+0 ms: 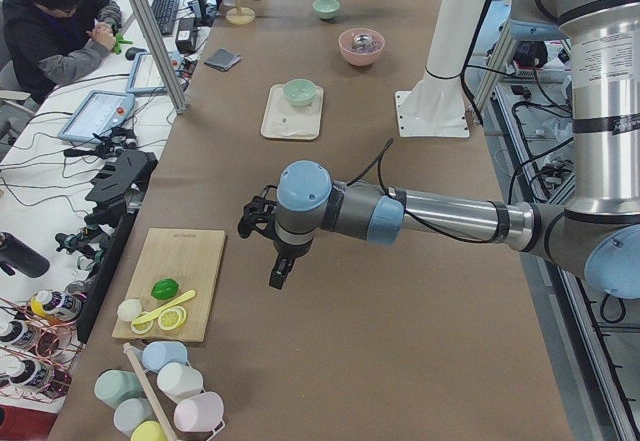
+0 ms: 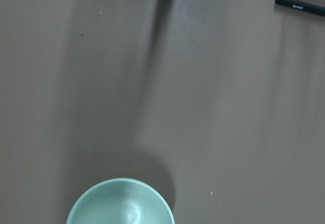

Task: Stack green bowls together

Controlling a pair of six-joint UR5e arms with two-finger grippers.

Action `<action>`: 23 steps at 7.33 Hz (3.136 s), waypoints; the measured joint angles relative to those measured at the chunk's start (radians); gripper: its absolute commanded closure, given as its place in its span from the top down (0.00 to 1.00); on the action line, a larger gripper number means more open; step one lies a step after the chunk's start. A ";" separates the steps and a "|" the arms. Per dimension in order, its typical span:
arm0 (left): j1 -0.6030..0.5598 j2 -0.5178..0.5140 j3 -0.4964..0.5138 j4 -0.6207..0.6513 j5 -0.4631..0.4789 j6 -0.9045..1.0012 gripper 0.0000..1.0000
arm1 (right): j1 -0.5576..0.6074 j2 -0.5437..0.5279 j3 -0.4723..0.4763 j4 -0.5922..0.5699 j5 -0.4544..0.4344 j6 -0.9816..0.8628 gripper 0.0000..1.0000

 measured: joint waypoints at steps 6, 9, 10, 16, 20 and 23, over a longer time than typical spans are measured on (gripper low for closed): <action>0.005 -0.015 0.022 -0.029 -0.001 -0.014 0.98 | -0.032 0.003 -0.021 0.109 0.014 -0.002 1.00; 0.006 -0.004 0.045 -0.118 -0.003 -0.009 0.98 | -0.033 -0.001 -0.041 0.111 0.028 0.000 1.00; 0.006 0.006 0.065 -0.180 -0.017 -0.011 0.98 | -0.033 -0.001 -0.044 0.113 0.050 0.001 1.00; 0.183 -0.017 0.092 -0.307 -0.067 -0.376 0.98 | -0.114 0.012 -0.044 0.166 0.102 0.218 1.00; 0.377 -0.091 0.091 -0.332 -0.005 -0.762 0.98 | -0.235 0.019 -0.046 0.240 -0.118 0.505 1.00; 0.515 -0.118 0.094 -0.329 0.127 -0.933 0.98 | -0.241 -0.005 -0.046 0.245 -0.141 0.514 1.00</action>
